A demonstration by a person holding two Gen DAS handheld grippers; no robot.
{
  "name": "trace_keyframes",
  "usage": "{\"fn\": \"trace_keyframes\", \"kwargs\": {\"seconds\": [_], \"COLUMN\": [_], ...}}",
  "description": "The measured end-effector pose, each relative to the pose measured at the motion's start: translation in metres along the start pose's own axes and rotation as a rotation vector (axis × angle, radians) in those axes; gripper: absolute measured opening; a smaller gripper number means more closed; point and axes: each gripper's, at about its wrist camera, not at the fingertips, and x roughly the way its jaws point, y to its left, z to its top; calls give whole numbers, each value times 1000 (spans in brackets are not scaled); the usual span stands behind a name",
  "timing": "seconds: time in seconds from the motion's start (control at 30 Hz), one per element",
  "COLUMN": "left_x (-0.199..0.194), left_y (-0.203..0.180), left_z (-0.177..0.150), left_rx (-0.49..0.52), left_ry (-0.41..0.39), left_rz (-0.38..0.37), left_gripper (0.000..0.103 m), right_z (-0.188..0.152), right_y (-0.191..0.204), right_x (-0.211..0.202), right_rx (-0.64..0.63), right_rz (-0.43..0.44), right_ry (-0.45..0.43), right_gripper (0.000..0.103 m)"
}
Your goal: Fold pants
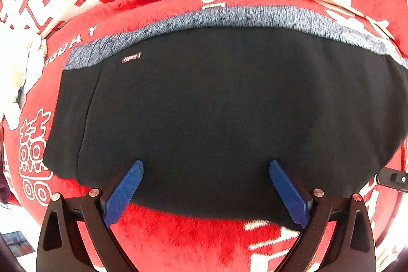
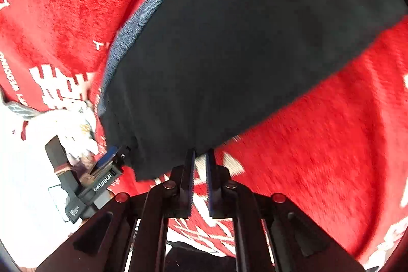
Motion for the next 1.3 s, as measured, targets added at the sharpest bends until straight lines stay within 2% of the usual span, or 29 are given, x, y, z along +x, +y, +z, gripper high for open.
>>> {"fn": "trace_keyframes", "kwargs": {"seconds": [0.1,0.17,0.23,0.33,0.47,0.57,0.7,0.8,0.87,1.0,1.1,1.2,1.23,1.27,1.3], "left_x": [-8,-18,-28,-34,-31,-25,-10,8,20,29,29,36,36,37,38], "left_y": [8,18,28,53,112,152,200,229,242,255,258,259,258,258,257], "left_z": [-7,-11,-15,-16,-15,-11,0,4,5,2,2,8,9,10,11], "left_rx": [-26,-54,-77,-114,-205,-232,-191,-177,-158,-111,-77,-50,-38,-32,-30], "left_ry": [36,39,18,-7,-16,-20,-37,-16,8,-7,-41,-48,-55,-56,-53], "left_rz": [10,10,12,17,19,40,49,-38,-124,-289,-383,-408,-412,-420,-418], "left_gripper": [101,101,101,101,101,101,101,101,101,100,88,75,68,62,62], "right_z": [-7,-8,-2,11,27,33,44,55,61,72,78,89,92,93,93], "right_y": [3,16,37,71,142,203,292,340,361,393,403,401,398,396,395], "right_x": [-12,-20,-27,-22,9,48,120,169,192,249,275,286,291,294,295], "right_rx": [-42,-94,-182,-293,-490,-630,-790,-868,-910,-1029,-1090,-1062,-1033,-1015,-1006], "right_rz": [-25,-48,-67,-78,-89,-123,-109,-113,-130,-231,-309,-323,-318,-323,-319], "right_ry": [37,34,23,28,42,58,138,184,201,274,313,350,379,403,422], "right_gripper": [21,44,51,51,51,51,51,51,51,51,51,51,51,46,35]}}
